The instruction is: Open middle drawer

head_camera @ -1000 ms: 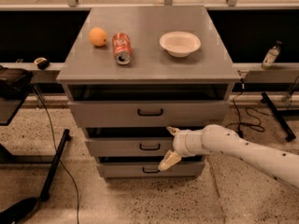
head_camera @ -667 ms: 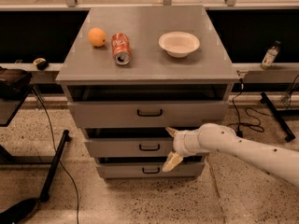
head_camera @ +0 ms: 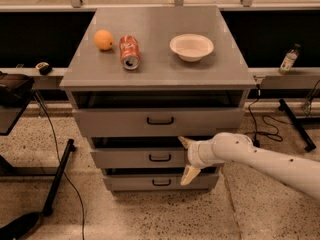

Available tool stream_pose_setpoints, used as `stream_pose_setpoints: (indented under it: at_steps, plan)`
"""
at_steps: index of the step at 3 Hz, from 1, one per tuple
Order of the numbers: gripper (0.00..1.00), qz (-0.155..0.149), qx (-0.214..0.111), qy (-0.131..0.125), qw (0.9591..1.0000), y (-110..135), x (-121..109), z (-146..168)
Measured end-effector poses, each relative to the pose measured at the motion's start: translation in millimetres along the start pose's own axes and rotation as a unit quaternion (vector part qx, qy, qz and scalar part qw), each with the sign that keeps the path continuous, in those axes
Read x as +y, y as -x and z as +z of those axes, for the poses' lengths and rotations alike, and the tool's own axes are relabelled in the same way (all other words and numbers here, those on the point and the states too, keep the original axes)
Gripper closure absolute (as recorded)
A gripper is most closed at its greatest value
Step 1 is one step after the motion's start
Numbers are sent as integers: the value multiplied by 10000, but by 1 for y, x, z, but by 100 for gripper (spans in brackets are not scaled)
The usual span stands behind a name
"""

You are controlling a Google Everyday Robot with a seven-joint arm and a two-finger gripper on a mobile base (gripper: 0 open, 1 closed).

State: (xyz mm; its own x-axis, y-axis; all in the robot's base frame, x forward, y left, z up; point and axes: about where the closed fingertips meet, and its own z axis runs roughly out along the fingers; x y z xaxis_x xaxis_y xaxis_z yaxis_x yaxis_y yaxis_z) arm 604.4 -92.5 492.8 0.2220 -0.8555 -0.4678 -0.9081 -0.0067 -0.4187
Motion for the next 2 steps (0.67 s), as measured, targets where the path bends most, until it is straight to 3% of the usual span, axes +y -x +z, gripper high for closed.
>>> stream_pose_setpoints:
  at_steps: [1,2]
  plan:
    - [0,-23,158,182,9997,-9,3,16]
    - [0,-106,379,225,9990,-36,11,38]
